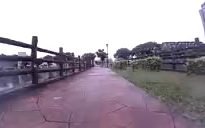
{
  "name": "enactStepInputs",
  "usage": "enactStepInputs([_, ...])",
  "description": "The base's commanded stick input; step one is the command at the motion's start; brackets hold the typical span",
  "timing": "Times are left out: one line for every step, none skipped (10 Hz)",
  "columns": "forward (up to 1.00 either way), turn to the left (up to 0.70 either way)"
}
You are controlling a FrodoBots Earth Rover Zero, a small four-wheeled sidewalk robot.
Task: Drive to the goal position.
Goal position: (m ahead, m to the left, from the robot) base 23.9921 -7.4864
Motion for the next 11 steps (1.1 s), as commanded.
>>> enactStepInputs([0.7, -0.01])
enactStepInputs([0.7, -0.01])
enactStepInputs([0.7, -0.01])
enactStepInputs([0.7, -0.01])
enactStepInputs([0.7, -0.01])
enactStepInputs([0.7, -0.01])
enactStepInputs([0.7, -0.01])
enactStepInputs([0.7, -0.01])
enactStepInputs([0.7, -0.01])
enactStepInputs([0.7, -0.01])
enactStepInputs([0.7, -0.01])
